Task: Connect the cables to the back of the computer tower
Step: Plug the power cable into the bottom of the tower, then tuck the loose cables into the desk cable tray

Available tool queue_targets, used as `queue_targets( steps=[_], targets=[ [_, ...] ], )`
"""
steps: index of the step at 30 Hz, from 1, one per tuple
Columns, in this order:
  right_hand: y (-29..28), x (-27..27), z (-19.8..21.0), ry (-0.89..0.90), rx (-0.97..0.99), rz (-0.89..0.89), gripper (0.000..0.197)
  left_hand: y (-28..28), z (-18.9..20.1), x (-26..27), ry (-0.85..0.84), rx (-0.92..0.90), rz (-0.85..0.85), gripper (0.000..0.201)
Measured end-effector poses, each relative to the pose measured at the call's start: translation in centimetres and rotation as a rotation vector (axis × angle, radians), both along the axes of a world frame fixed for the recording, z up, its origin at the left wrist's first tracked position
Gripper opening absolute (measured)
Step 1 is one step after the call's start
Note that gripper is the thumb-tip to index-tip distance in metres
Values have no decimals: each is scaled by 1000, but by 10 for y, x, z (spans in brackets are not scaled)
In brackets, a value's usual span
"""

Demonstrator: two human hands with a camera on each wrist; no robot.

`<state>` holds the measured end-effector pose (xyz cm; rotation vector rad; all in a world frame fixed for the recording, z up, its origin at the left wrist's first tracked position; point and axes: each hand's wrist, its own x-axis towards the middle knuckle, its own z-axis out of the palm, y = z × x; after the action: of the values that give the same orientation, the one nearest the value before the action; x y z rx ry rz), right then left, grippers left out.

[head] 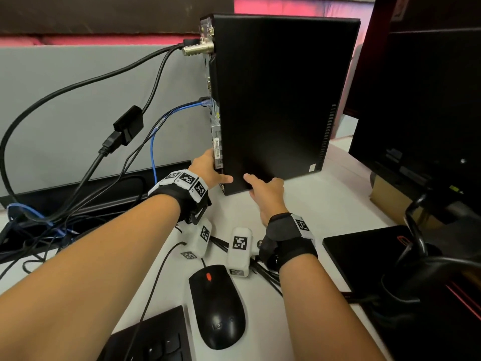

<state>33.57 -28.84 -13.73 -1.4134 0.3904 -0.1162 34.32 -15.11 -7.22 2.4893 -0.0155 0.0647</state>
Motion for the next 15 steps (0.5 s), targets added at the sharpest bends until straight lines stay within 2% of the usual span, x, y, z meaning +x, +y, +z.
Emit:
queue_targets(
  steps=[2, 6, 11, 15],
  targets=[
    [-1, 2, -2, 16, -22, -8, 85, 0, 4, -5, -18, 45, -29, 61],
    [-2, 2, 2, -16, -110, 48, 27, 11, 26, -31, -186, 92, -95, 53],
    [6, -13, 11, 54, -146, 220, 38, 68, 64, -69, -491, 84, -77, 39],
    [14, -23, 27, 86, -56, 246, 21, 107, 82, -104, -575, -27, -40, 38]
  ],
)
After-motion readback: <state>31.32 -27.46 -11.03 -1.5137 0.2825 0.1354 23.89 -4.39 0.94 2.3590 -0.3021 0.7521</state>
